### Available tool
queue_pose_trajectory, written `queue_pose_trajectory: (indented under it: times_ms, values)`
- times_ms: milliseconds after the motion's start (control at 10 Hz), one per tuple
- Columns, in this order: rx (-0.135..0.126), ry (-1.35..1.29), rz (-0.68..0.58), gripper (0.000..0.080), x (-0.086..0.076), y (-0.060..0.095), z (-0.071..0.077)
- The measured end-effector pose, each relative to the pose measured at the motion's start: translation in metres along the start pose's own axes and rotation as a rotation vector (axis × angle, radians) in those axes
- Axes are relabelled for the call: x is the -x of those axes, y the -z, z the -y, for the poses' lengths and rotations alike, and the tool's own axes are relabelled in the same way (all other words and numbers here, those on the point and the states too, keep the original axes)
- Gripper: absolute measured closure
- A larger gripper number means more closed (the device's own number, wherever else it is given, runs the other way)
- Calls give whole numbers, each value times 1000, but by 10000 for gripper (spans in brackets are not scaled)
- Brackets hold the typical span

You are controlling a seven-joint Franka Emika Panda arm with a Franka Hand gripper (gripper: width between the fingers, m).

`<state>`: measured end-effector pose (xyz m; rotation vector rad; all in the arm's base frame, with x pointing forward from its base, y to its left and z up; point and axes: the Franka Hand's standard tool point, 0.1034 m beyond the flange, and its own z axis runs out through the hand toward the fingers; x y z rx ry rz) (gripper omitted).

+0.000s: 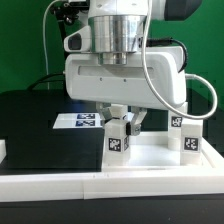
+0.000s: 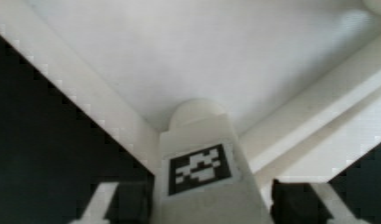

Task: Assemble square table

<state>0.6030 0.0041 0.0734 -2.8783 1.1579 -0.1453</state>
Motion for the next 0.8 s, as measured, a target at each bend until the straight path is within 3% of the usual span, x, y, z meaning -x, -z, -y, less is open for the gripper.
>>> queue_pose_trajectory:
  times_ms: [100,200,300,400,800]
  values:
    - [0,7,1,477,0,-1,0]
    - [1,7,1,239,0,-1,0]
    - [1,7,1,239,0,-1,0]
    - [1,7,1,169,1,-1,0]
    - [1,7,1,150,1,-1,0]
